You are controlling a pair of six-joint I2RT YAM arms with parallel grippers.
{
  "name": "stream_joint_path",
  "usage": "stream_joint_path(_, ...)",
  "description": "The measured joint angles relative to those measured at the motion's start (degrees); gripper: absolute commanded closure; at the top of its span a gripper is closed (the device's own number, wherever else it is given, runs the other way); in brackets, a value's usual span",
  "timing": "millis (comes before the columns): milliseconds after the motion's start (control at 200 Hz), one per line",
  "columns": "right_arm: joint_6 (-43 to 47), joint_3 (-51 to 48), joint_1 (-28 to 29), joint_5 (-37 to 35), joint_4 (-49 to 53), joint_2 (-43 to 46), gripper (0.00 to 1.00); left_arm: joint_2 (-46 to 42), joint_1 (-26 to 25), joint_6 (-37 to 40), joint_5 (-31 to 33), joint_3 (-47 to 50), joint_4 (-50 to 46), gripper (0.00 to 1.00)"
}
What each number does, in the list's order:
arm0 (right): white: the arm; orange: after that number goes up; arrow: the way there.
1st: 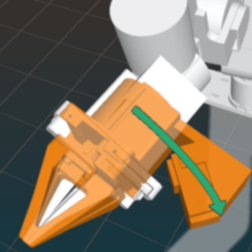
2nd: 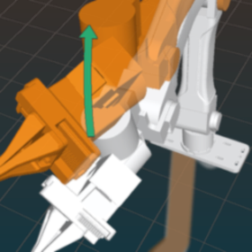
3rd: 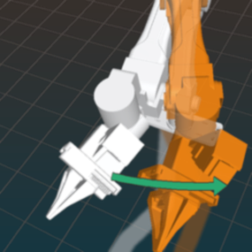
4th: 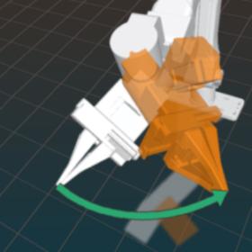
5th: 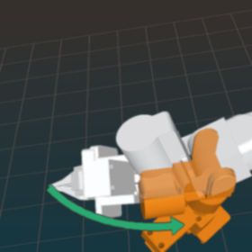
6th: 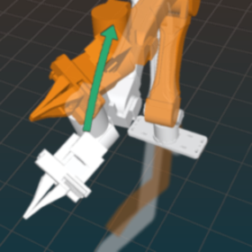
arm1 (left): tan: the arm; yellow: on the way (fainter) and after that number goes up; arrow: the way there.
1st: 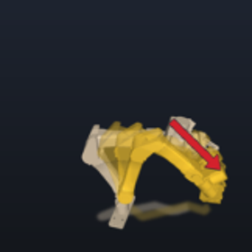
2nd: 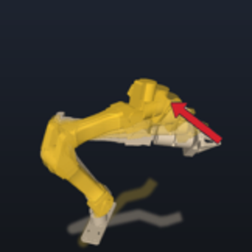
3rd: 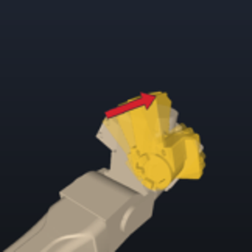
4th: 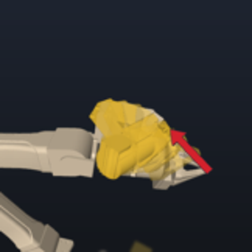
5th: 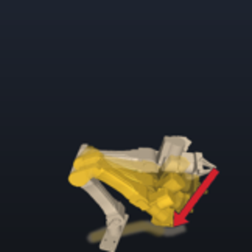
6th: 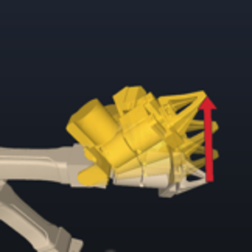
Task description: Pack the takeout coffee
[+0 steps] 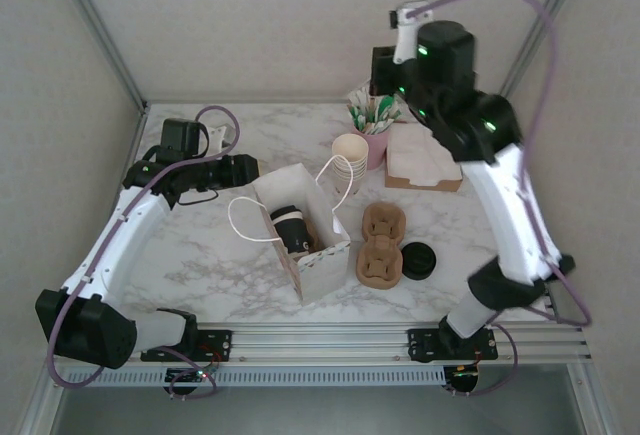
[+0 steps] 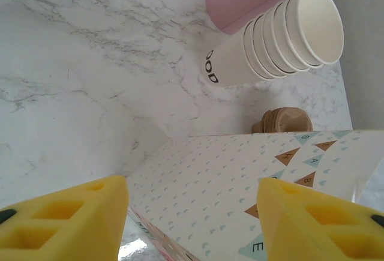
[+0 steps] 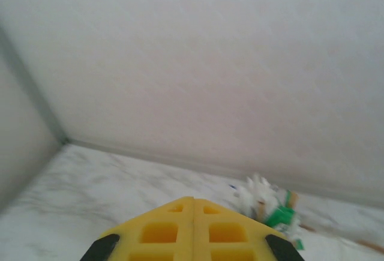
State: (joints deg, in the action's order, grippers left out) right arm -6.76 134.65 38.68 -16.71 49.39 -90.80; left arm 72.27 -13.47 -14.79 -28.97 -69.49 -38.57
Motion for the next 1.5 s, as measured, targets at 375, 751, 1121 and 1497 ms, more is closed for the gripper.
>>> stream_joint_path(375, -4.4, -12.5, 13.1, 6.5, -0.7, 19.4, 1.0, 0.0, 0.0, 0.0, 0.9, 0.0, 0.0, 0.42)
stream_joint_path(751, -7.9, -28.8, 17.6, 9.5, 1.0, 14.8, 0.78, 0.0, 0.0, 0.1, 1.2, 0.0, 0.0, 0.42)
stream_joint_path(1121, -8.2, -28.7, 17.6, 3.4, 1.1, 11.9, 0.32, 0.0, 0.0, 0.2, 1.2, 0.0, 0.0, 0.42)
stream_joint_path(1497, -12.0, -33.4, -12.3, -2.3, -3.8, 11.0, 0.29, 0.0, 0.0, 0.2, 1.2, 0.0, 0.0, 0.42)
